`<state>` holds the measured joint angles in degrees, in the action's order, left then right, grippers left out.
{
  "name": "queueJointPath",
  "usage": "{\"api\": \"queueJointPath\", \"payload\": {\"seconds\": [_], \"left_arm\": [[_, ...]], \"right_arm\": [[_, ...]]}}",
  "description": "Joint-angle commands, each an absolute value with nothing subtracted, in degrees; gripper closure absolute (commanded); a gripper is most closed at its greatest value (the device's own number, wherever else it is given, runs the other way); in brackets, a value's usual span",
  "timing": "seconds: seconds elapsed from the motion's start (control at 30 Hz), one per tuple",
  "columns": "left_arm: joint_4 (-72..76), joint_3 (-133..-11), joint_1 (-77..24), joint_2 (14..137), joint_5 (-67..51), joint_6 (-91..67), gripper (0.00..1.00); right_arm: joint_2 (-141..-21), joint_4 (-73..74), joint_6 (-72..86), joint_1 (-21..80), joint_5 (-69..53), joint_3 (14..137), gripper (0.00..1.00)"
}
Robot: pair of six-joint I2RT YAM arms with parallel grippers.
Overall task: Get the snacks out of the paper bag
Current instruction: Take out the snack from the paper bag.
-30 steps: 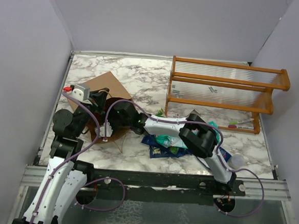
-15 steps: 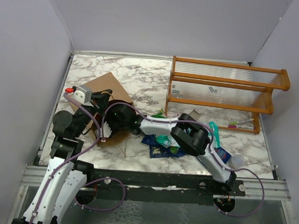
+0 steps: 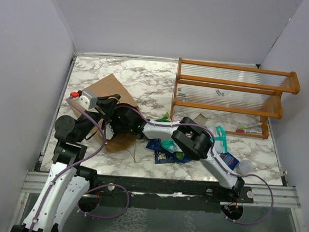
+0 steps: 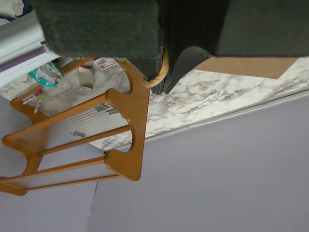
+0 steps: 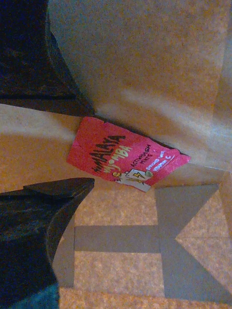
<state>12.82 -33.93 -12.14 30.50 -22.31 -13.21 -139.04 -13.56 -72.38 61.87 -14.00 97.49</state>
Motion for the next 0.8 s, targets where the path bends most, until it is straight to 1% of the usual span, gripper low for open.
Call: {"api": "queueJointPath", "payload": {"seconds": [0.0, 0.13, 0.23, 0.4, 0.5, 0.57, 0.7, 0.77], "left_arm": [[16.3, -33.7, -12.5, 30.4, -24.7, -13.8, 1.0], [16.3, -33.7, -12.6, 30.6, -24.7, -13.8, 1.0], [16.4, -33.7, -12.7, 30.8, -24.5, -13.9, 1.0], [17.1, -33.6, -12.8, 31.3, -24.5, -14.5, 1.0], [16.6, -33.5, -12.8, 31.3, -24.3, -14.7, 1.0], [16.5, -33.3, -12.9, 31.2, -24.0, -14.6, 1.0], [15.5, -33.6, -13.0, 31.3, -22.7, -14.0, 1.0], [14.7, -33.7, -13.0, 31.2, -20.7, -13.7, 1.0]], "right_arm": [[-142.5, -14.5, -76.0, 61.5, -12.2, 99.6, 0.46], [-143.3, -14.9, -80.0, 61.5, -12.0, 99.4, 0.46], [-143.4, -18.8, -80.2, 61.5, -13.0, 98.3, 0.44], [-148.6, -26.1, -79.0, 61.4, -10.5, 104.4, 0.44], [-151.6, -28.3, -78.8, 61.2, -7.9, 108.3, 0.47], [-152.6, -28.5, -78.5, 60.8, -7.4, 110.2, 0.52], [-151.3, -32.6, -78.8, 60.3, -7.7, 108.4, 0.76], [-149.4, -33.5, -79.0, 60.1, -9.3, 105.8, 0.82]]}}
